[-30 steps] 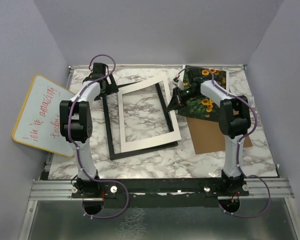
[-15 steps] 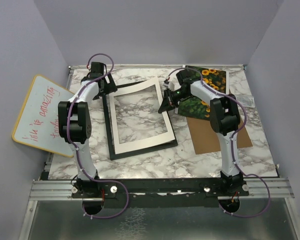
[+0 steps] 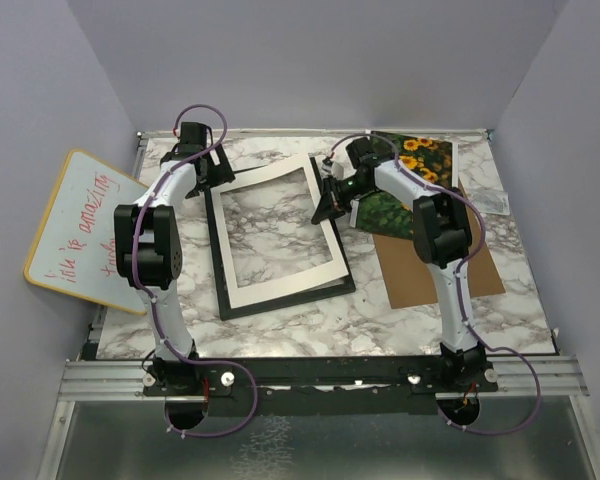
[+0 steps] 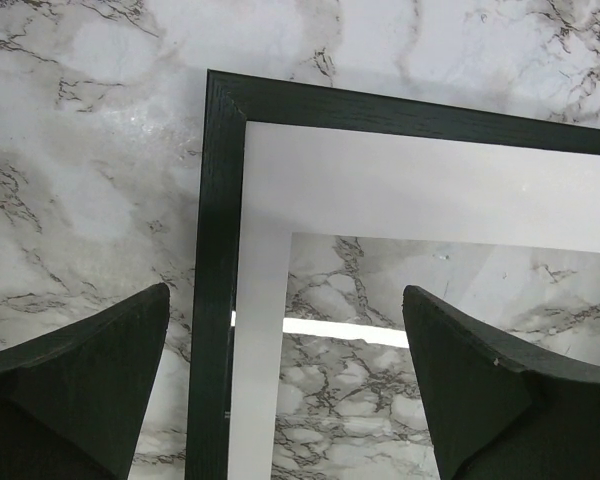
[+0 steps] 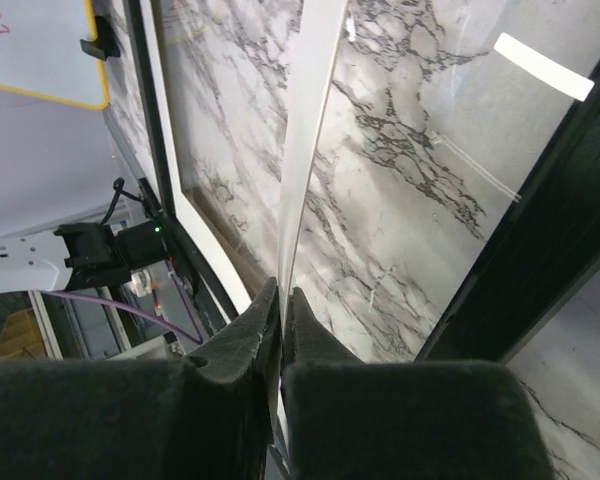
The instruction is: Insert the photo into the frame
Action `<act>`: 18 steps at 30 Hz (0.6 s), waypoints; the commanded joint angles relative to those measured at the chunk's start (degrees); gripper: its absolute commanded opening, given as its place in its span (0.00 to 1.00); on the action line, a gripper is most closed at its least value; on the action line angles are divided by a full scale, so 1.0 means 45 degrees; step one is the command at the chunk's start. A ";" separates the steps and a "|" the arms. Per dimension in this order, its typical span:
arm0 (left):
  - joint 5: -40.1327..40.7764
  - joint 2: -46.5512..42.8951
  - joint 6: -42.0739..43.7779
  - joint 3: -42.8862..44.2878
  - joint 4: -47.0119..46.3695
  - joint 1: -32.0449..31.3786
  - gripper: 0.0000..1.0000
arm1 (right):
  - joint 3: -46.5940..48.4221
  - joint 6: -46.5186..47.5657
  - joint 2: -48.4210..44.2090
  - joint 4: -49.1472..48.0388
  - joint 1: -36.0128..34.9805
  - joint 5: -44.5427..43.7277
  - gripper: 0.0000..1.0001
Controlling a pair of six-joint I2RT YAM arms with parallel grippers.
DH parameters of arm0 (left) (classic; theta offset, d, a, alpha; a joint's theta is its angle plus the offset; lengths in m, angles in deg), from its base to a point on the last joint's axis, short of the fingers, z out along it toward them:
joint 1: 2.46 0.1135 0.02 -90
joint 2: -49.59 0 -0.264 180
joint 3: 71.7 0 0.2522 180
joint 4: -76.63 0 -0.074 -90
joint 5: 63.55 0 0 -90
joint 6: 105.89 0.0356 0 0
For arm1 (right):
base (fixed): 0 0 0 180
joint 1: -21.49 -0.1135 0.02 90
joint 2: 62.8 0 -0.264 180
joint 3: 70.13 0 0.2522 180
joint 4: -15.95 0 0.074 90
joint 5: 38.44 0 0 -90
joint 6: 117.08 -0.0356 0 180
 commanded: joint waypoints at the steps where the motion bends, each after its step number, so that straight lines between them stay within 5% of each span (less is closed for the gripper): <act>1: -0.0286 -0.0484 0.0184 -0.0017 0.0155 0.0103 0.99 | 0.0208 -0.0030 0.0363 0.0264 -0.0217 -0.0394 0.07; 11: -0.0328 -0.0429 0.0274 0.0095 0.0231 0.0122 0.99 | -0.1411 -0.1440 -0.0628 -0.0902 -0.0429 -0.0891 0.17; 18: -0.0399 -0.0375 0.0358 0.0253 0.0324 0.0152 0.99 | -0.0527 -0.1266 -0.0893 -0.0183 -0.0424 -0.2146 0.51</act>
